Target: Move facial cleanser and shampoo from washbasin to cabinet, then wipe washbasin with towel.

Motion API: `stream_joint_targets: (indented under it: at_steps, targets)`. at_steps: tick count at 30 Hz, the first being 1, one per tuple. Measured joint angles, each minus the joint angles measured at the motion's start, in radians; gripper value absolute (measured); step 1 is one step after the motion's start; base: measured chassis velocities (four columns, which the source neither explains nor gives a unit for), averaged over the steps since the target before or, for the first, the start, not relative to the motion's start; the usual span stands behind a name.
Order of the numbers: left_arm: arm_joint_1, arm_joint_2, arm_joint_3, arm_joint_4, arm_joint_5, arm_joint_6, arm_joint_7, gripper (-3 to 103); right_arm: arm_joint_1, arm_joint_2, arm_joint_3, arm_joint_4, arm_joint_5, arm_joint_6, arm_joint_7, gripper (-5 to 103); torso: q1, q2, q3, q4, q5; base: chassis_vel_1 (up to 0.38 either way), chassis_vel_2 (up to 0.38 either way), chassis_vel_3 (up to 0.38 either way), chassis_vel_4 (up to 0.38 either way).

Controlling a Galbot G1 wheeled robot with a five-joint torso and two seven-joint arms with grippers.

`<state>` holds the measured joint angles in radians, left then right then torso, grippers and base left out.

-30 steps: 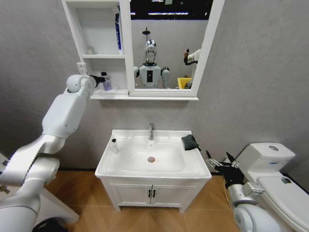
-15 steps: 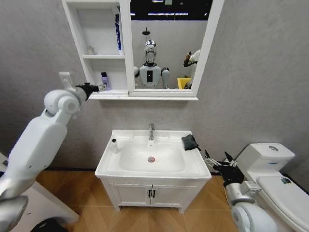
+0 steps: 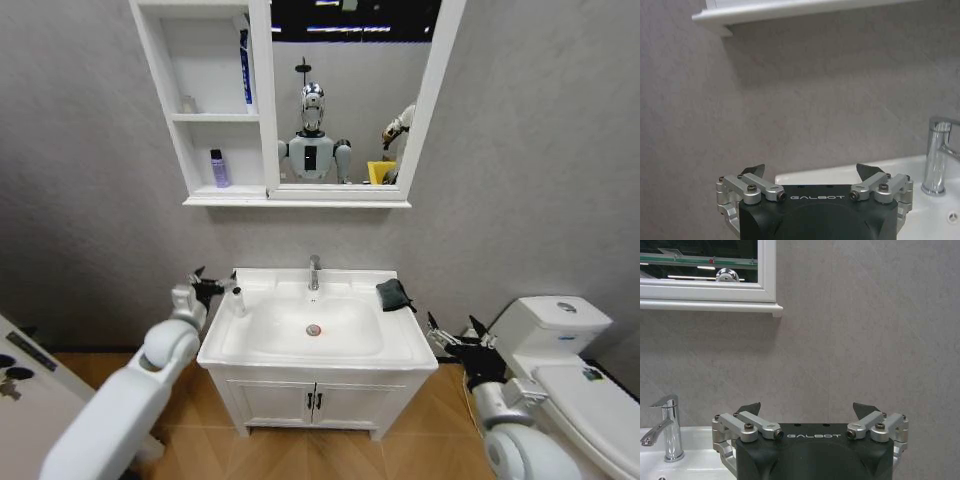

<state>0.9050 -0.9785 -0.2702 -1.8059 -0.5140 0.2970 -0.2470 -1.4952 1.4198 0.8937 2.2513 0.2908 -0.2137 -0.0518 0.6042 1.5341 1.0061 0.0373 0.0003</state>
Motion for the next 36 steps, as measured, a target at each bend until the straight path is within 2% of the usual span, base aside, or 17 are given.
stream_joint_targets:
  at_steps: [2,6,10,21,30,31,33,35,36]
  targets:
    - [0.029,-0.046,-0.001,0.045,0.047,-0.005,0.005,100,0.002,0.004,-0.005,0.001,-0.006,0.001,-0.001,100,0.000,0.000,0.000,0.0000,0.0000,0.000,0.000,0.000,0.000]
    - [0.032,-0.080,-0.005,0.081,0.074,-0.014,0.009,100,0.003,0.004,-0.008,0.001,-0.011,0.002,-0.001,100,0.000,0.000,0.000,0.0002,0.0000,0.000,0.000,0.000,0.000]
    - [-0.008,-0.144,0.013,0.176,0.121,-0.020,0.017,100,0.007,0.002,-0.011,0.002,-0.014,0.002,-0.001,100,0.000,0.000,0.000,-0.0002,-0.0001,0.000,0.000,0.000,0.000]
    - [-0.101,-0.226,0.031,0.340,0.200,-0.040,0.037,100,-0.003,0.002,0.007,-0.001,-0.010,0.016,0.000,100,0.000,0.000,0.000,-0.0001,-0.0002,0.000,0.000,0.000,0.000]
    - [-0.170,-0.254,0.028,0.448,0.224,-0.066,0.038,100,0.000,0.005,0.008,-0.009,-0.016,0.023,0.003,100,0.000,0.000,0.000,0.0000,-0.0002,0.000,0.000,0.000,0.000]
    - [-0.185,-0.258,0.027,0.469,0.219,-0.068,0.041,103,0.000,0.007,0.007,-0.013,-0.020,0.025,0.004,100,0.000,0.000,0.000,0.0001,-0.0002,0.000,0.000,0.000,0.000]
    - [-0.192,-0.261,0.026,0.478,0.211,-0.070,0.044,100,0.001,0.008,0.007,-0.014,-0.022,0.026,0.004,100,0.000,0.000,0.000,0.0001,-0.0001,0.000,0.000,0.000,0.000]
    - [-0.207,-0.267,0.026,0.498,0.193,-0.076,0.058,90,0.001,0.010,0.007,-0.017,-0.024,0.027,0.006,100,0.000,0.000,0.000,-0.0001,-0.0002,0.000,0.000,0.000,0.000]
    - [-0.207,-0.267,0.026,0.498,0.193,-0.076,0.058,90,0.001,0.010,0.007,-0.017,-0.024,0.027,0.006,100,0.000,0.000,0.000,-0.0001,-0.0002,0.000,0.000,0.000,0.000]
